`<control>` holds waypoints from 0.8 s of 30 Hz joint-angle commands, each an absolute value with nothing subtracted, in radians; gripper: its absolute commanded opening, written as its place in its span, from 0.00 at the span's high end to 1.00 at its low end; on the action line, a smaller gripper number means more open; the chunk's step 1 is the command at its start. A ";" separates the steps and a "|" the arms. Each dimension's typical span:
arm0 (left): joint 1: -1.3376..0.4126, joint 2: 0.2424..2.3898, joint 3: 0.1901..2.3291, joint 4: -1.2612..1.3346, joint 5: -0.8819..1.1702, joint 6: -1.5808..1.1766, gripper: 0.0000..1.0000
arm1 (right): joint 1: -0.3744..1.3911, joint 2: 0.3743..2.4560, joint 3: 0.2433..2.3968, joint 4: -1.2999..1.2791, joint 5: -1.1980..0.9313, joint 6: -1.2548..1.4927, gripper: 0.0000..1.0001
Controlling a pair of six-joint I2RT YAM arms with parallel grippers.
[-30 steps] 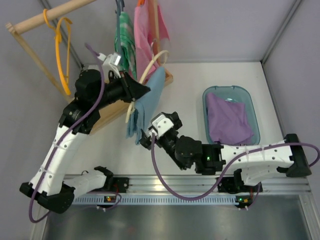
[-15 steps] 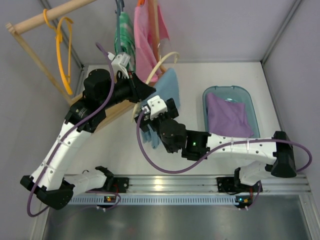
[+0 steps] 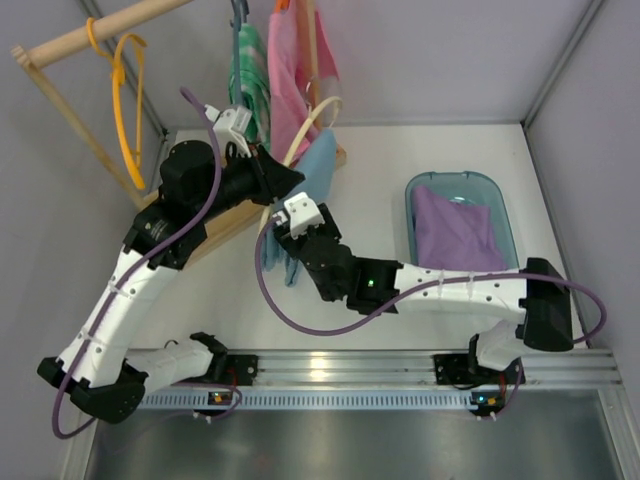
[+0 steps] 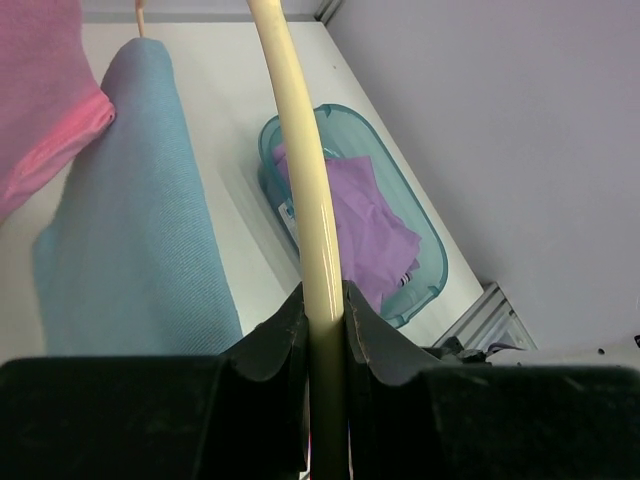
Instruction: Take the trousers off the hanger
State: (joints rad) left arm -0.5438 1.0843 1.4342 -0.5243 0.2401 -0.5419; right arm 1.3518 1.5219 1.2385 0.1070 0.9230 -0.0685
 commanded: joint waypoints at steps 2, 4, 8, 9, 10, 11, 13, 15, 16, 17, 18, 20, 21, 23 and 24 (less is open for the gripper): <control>-0.546 0.991 1.467 -0.262 0.244 -0.514 1.00 | 1.309 1.537 1.264 0.153 0.954 -0.075 0.52; -0.546 0.976 1.454 -0.262 0.247 -0.517 1.00 | 1.299 1.517 1.246 0.210 0.959 -0.090 0.63; -0.546 0.953 1.430 -0.262 0.236 -0.514 1.00 | 1.267 1.451 1.169 0.300 0.962 -0.098 1.00; -0.546 0.948 1.416 -0.262 0.224 -0.508 1.00 | 1.261 1.413 1.157 0.314 0.956 -0.103 1.00; -0.546 0.940 1.410 -0.262 0.215 -0.502 1.00 | 1.258 1.393 1.146 0.322 0.951 -0.107 1.00; -0.546 0.939 1.398 -0.264 0.195 -0.491 1.00 | 1.252 1.373 1.137 0.322 0.951 -0.110 1.00; -0.546 0.937 1.387 -0.264 0.187 -0.485 1.00 | 1.249 1.316 1.131 0.319 0.950 -0.133 1.00; -0.546 0.942 1.376 -0.264 0.177 -0.480 1.00 | 1.246 1.267 1.129 0.316 0.945 -0.156 1.00; -0.546 0.943 1.373 -0.265 0.167 -0.474 1.00 | 1.244 1.253 1.132 0.313 0.943 -0.161 1.00; -0.546 0.948 1.368 -0.265 0.150 -0.466 1.00 | 1.243 1.240 1.140 0.311 0.939 -0.166 1.00; -0.546 0.950 1.356 -0.265 0.111 -0.460 1.00 | 1.241 1.218 1.147 0.308 0.931 -0.176 1.00; -0.546 0.962 1.342 -0.265 0.083 -0.445 1.00 | 1.239 1.203 1.183 0.290 0.928 -0.192 1.00; -0.546 0.965 1.329 -0.265 0.074 -0.443 1.00 | 1.239 1.192 1.198 0.287 0.931 -0.208 1.00; -0.546 0.977 1.309 -0.265 0.049 -0.443 1.00 | 1.239 1.183 1.248 0.285 0.934 -0.248 1.00; -0.546 0.980 1.304 -0.264 0.031 -0.446 1.00 | 1.239 1.177 1.268 0.288 0.940 -0.264 1.00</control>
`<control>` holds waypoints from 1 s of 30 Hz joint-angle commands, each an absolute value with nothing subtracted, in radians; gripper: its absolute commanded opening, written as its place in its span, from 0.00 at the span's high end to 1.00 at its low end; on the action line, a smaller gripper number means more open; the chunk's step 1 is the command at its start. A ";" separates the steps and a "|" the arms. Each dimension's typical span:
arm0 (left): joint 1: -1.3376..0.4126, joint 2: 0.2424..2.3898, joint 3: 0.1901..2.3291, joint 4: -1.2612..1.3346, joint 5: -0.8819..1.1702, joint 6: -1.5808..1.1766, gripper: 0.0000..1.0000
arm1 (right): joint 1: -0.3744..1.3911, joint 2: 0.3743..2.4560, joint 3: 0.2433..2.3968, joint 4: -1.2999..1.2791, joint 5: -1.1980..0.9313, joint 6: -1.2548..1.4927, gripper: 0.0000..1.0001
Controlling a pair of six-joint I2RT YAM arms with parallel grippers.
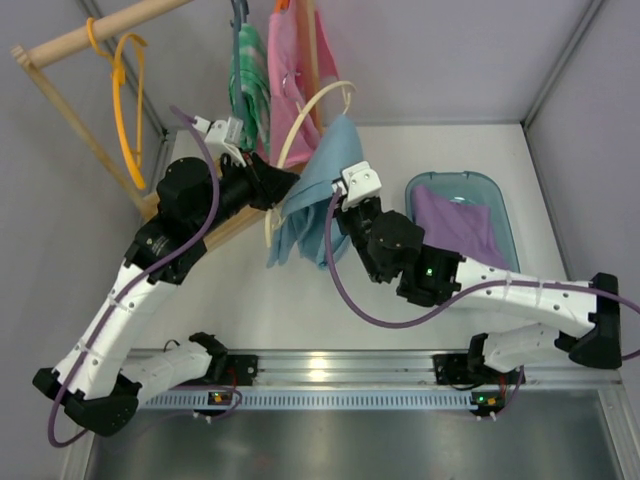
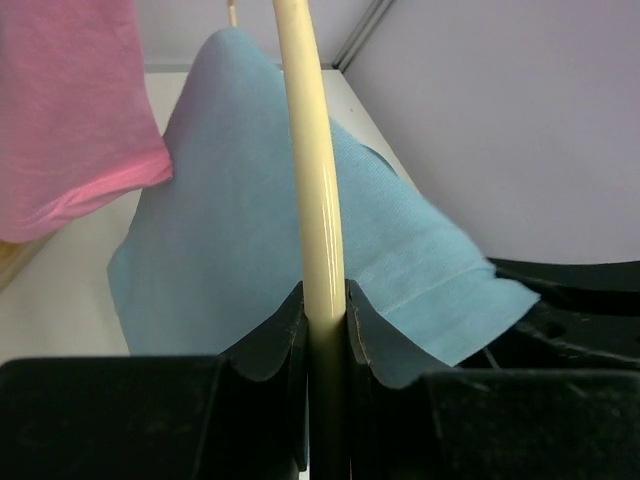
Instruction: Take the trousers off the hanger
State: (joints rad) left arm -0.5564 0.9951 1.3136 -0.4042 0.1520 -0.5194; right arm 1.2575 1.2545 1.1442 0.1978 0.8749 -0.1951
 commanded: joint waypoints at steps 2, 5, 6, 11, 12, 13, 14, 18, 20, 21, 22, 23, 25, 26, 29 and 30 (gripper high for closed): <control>-0.546 0.983 1.289 -0.268 0.011 -0.459 1.00 | 1.236 1.170 1.330 0.290 0.954 -0.302 1.00; -0.546 0.985 1.270 -0.270 -0.069 -0.474 1.00 | 1.230 1.141 1.385 0.287 0.947 -0.328 1.00; -0.546 0.985 1.269 -0.273 -0.080 -0.476 1.00 | 1.230 1.126 1.396 0.288 0.956 -0.342 1.00; -0.548 0.982 1.279 -0.298 -0.130 -0.472 1.00 | 1.227 1.059 1.471 0.281 1.046 -0.458 1.00; -0.546 0.980 1.279 -0.298 -0.127 -0.474 1.00 | 1.226 1.042 1.474 0.270 1.049 -0.460 1.00; -0.546 0.982 1.281 -0.298 -0.120 -0.479 1.00 | 1.227 1.022 1.473 0.250 1.045 -0.451 1.00; -0.548 0.985 1.290 -0.298 -0.089 -0.477 1.00 | 1.227 0.985 1.474 0.126 0.984 -0.389 1.00; -0.548 1.009 1.336 -0.295 0.080 -0.497 1.00 | 1.227 0.979 1.460 -0.053 0.851 -0.287 1.00; -0.551 1.014 1.353 -0.293 0.109 -0.503 1.00 | 1.227 1.050 1.444 -0.060 0.865 -0.296 1.00; -0.560 1.009 1.353 -0.293 0.103 -0.500 1.00 | 1.227 1.080 1.445 -0.058 0.871 -0.292 1.00; -0.564 1.006 1.351 -0.295 0.095 -0.489 1.00 | 1.227 1.109 1.457 -0.058 0.870 -0.282 1.00; -0.569 1.003 1.350 -0.293 0.089 -0.482 1.00 | 1.227 1.159 1.465 -0.057 0.849 -0.266 1.00; -0.578 0.991 1.344 -0.295 0.078 -0.472 1.00 | 1.227 1.204 1.486 -0.048 0.816 -0.256 1.00; -0.577 0.992 1.341 -0.296 0.075 -0.472 1.00 | 1.227 1.244 1.497 -0.054 0.784 -0.241 1.00; -0.578 0.988 1.341 -0.296 0.084 -0.482 1.00 | 1.227 1.310 1.543 -0.097 0.743 -0.203 1.00; -0.578 0.982 1.342 -0.293 0.084 -0.489 1.00 | 1.226 1.324 1.557 -0.112 0.735 -0.195 1.00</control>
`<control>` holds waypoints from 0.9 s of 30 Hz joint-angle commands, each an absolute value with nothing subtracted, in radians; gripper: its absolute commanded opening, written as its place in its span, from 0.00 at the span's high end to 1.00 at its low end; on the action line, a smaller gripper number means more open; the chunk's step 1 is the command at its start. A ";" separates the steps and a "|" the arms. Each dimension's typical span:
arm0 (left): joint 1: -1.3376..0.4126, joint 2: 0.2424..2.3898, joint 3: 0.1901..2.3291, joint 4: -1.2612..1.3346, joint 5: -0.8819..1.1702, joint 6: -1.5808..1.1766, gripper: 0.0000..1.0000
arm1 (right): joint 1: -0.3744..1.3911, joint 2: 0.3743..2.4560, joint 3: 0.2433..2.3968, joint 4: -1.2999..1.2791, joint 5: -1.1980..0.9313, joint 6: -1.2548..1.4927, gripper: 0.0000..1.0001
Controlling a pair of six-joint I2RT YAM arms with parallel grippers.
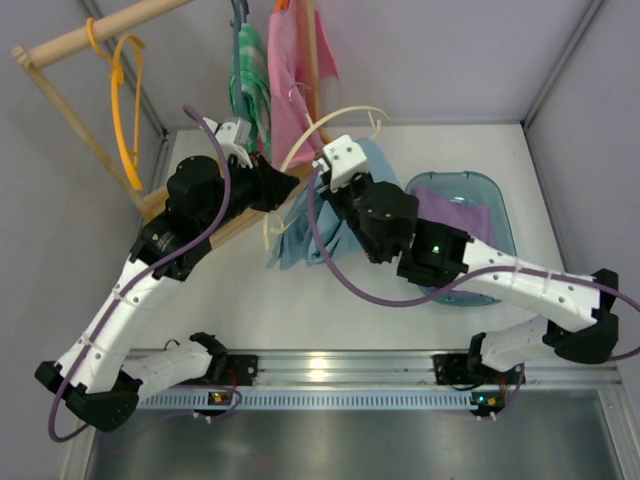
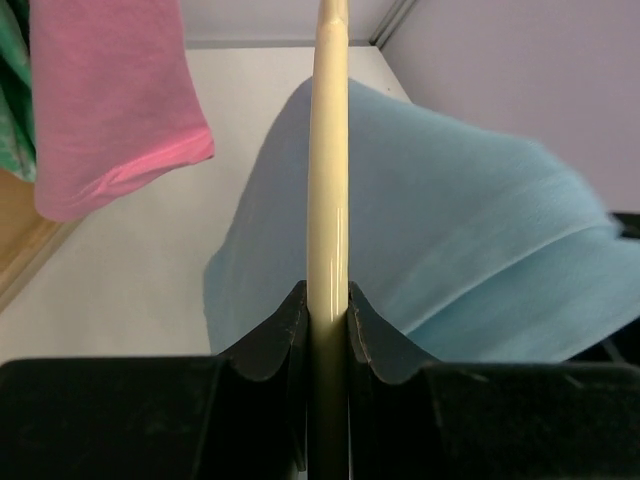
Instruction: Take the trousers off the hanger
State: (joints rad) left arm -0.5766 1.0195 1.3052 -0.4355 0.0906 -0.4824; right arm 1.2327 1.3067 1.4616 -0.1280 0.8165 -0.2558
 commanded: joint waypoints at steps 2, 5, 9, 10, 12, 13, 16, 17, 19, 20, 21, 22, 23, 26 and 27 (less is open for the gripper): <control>-0.580 0.971 1.344 -0.295 0.072 -0.489 1.00 | 1.227 1.356 1.559 -0.136 0.703 -0.170 1.00; -0.578 0.953 1.342 -0.295 0.067 -0.489 1.00 | 1.227 1.402 1.563 -0.169 0.661 -0.146 0.97; -0.578 0.954 1.338 -0.295 0.045 -0.486 1.00 | 1.227 1.463 1.627 -0.265 0.592 -0.094 0.59; -0.578 0.957 1.338 -0.293 0.037 -0.482 1.00 | 1.230 1.466 1.631 -0.274 0.578 -0.078 0.51; -0.578 0.957 1.338 -0.295 0.023 -0.480 1.00 | 1.236 1.465 1.606 -0.278 0.572 -0.072 0.35; -0.578 0.957 1.339 -0.295 0.020 -0.479 1.00 | 1.249 1.460 1.595 -0.278 0.575 -0.069 0.30; -0.578 0.953 1.347 -0.293 0.011 -0.482 1.00 | 1.264 1.460 1.551 -0.270 0.584 -0.048 0.23; -0.578 0.950 1.347 -0.293 0.011 -0.482 1.00 | 1.267 1.457 1.537 -0.265 0.595 -0.041 0.22; -0.578 0.950 1.345 -0.293 -0.031 -0.482 1.00 | 1.272 1.453 1.499 -0.246 0.595 -0.023 0.19; -0.578 0.946 1.345 -0.293 -0.032 -0.482 1.00 | 1.275 1.448 1.484 -0.235 0.595 -0.020 0.19; -0.578 0.950 1.345 -0.291 -0.032 -0.482 1.00 | 1.276 1.447 1.453 -0.220 0.595 -0.018 0.19; -0.580 0.948 1.345 -0.293 -0.029 -0.483 1.00 | 1.281 1.450 1.441 -0.195 0.597 -0.020 0.18; -0.578 0.948 1.345 -0.293 -0.028 -0.485 1.00 | 1.281 1.456 1.437 -0.196 0.600 -0.020 0.19; -0.578 0.945 1.347 -0.293 -0.037 -0.482 1.00 | 1.287 1.489 1.439 -0.199 0.641 -0.018 0.20; -0.578 0.943 1.345 -0.293 -0.040 -0.480 1.00 | 1.290 1.493 1.436 -0.196 0.649 -0.017 0.20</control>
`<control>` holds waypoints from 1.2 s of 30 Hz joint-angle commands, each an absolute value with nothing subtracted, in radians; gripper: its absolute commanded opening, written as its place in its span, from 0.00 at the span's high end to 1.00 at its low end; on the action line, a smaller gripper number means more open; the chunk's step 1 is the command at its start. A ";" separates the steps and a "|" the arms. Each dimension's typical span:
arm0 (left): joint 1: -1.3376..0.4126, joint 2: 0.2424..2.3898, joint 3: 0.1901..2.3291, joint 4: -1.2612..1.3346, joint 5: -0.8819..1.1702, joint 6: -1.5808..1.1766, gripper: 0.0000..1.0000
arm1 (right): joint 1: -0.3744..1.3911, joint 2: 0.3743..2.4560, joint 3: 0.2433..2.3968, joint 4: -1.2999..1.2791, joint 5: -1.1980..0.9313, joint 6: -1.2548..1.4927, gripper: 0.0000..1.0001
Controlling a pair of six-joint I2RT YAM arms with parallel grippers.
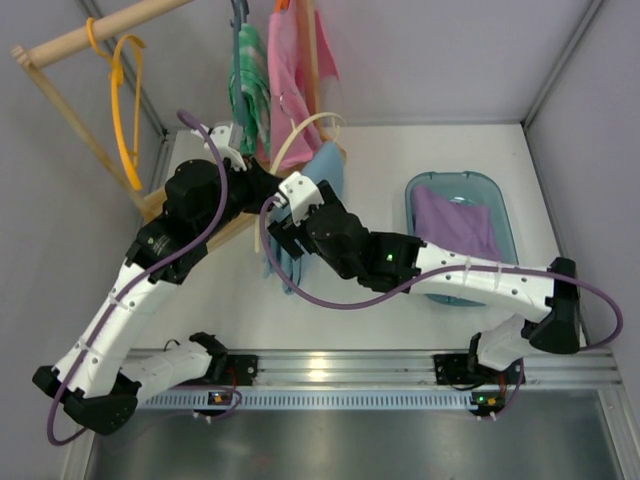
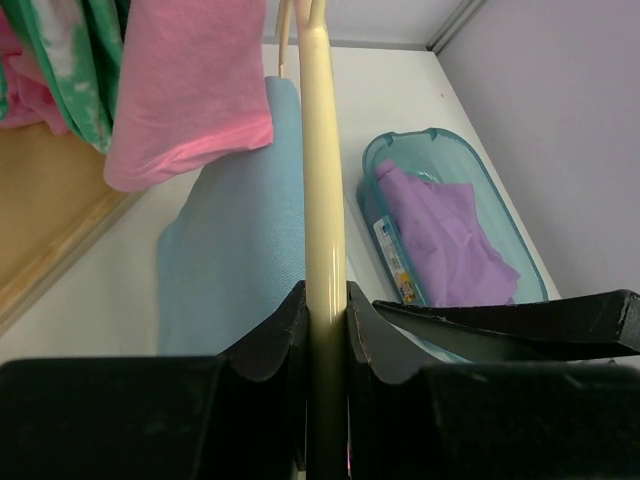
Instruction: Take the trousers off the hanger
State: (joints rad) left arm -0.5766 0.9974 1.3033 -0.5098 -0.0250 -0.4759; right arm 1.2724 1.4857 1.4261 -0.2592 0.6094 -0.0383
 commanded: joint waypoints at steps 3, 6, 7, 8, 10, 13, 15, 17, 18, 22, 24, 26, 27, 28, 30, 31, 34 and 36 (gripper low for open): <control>-0.580 0.943 1.345 -0.293 -0.041 -0.485 1.00 | 1.295 1.497 1.418 -0.167 0.661 -0.008 0.21; -0.578 0.940 1.342 -0.293 -0.040 -0.498 1.00 | 1.299 1.496 1.378 -0.100 0.667 0.001 0.21; -0.578 0.936 1.339 -0.293 -0.041 -0.503 1.00 | 1.298 1.500 1.367 -0.086 0.672 0.029 0.21; -0.578 0.931 1.338 -0.291 -0.049 -0.506 1.00 | 1.299 1.506 1.356 -0.074 0.678 0.037 0.21; -0.578 0.925 1.333 -0.291 -0.066 -0.509 1.00 | 1.301 1.537 1.355 -0.058 0.724 0.049 0.22; -0.580 0.919 1.330 -0.291 -0.080 -0.509 1.00 | 1.312 1.587 1.381 -0.071 0.829 0.052 0.23; -0.578 0.919 1.331 -0.291 -0.074 -0.509 1.00 | 1.316 1.600 1.378 -0.064 0.874 0.045 0.26; -0.578 0.916 1.331 -0.291 -0.077 -0.506 1.00 | 1.316 1.605 1.365 -0.049 0.916 0.034 0.31; -0.578 0.914 1.333 -0.291 -0.083 -0.503 1.00 | 1.315 1.602 1.359 -0.045 0.919 0.025 0.34; -0.578 0.900 1.331 -0.290 -0.075 -0.512 1.00 | 1.316 1.582 1.302 0.044 0.954 -0.030 0.39; -0.578 0.894 1.328 -0.291 -0.075 -0.514 1.00 | 1.312 1.582 1.285 0.093 0.972 -0.067 0.42; -0.578 0.884 1.324 -0.290 -0.086 -0.514 1.00 | 1.310 1.588 1.289 0.103 1.005 -0.083 0.44; -0.578 0.882 1.321 -0.288 -0.087 -0.512 1.00 | 1.310 1.585 1.287 0.107 1.005 -0.090 0.44; -0.578 0.884 1.321 -0.285 -0.083 -0.515 1.00 | 1.310 1.582 1.284 0.115 1.000 -0.094 0.45; -0.580 0.885 1.322 -0.285 -0.075 -0.520 1.00 | 1.307 1.582 1.282 0.126 0.991 -0.109 0.47; -0.578 0.888 1.322 -0.285 -0.072 -0.520 1.00 | 1.307 1.585 1.285 0.127 0.991 -0.115 0.49; -0.578 0.887 1.324 -0.287 -0.072 -0.515 1.00 | 1.304 1.606 1.302 0.123 0.997 -0.156 0.54; -0.578 0.884 1.325 -0.287 -0.071 -0.511 1.00 | 1.304 1.618 1.321 0.106 0.999 -0.175 0.59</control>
State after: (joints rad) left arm -0.5766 0.9550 1.2823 -0.5259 -0.0799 -0.5014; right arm 1.3148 1.5997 1.2846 0.0910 0.9333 -0.0990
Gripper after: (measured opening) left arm 0.201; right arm 0.430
